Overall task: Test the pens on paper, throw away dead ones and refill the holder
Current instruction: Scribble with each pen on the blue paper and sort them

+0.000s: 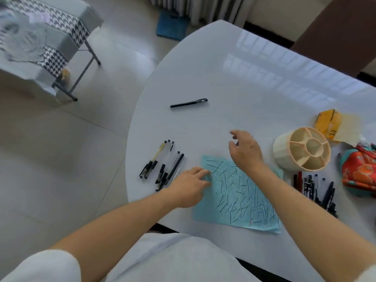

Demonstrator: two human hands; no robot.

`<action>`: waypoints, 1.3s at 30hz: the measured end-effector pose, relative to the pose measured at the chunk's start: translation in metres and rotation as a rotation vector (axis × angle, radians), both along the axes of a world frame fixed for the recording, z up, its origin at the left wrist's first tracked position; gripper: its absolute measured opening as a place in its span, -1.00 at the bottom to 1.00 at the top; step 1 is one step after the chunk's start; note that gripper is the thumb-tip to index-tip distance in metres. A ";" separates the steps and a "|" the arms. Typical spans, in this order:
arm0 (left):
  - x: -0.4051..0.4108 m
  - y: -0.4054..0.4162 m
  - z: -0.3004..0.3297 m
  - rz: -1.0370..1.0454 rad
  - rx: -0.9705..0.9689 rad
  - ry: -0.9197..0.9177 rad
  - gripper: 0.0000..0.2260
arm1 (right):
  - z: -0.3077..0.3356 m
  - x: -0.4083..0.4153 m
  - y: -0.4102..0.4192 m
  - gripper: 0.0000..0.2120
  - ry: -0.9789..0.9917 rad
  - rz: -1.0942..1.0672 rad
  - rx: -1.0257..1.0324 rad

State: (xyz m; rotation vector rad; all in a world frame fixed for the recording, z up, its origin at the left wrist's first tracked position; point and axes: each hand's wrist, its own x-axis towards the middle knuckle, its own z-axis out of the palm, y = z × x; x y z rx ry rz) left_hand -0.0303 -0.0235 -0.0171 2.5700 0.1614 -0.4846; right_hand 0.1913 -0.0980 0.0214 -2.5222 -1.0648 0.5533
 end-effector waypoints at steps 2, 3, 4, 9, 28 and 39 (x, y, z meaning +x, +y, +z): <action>-0.001 0.004 -0.001 -0.018 -0.023 0.003 -0.55 | -0.003 -0.003 0.062 -0.61 0.001 0.092 0.026; -0.002 0.005 0.000 -0.022 -0.040 0.003 -0.55 | -0.005 -0.004 0.091 -0.59 -0.009 0.136 0.021; -0.003 0.006 0.000 -0.024 -0.056 0.006 -0.54 | -0.007 -0.005 0.116 -0.56 -0.024 0.180 0.004; -0.003 0.005 0.002 -0.017 -0.063 0.024 -0.54 | -0.028 -0.007 0.189 -0.53 -0.180 0.390 -0.280; 0.017 -0.012 0.032 0.307 -0.260 -0.007 -0.71 | 0.017 -0.063 -0.110 -0.87 0.887 -0.608 0.410; 0.002 -0.047 0.039 0.218 -0.158 0.064 -0.79 | 0.007 -0.120 -0.138 -0.86 1.024 -0.693 0.557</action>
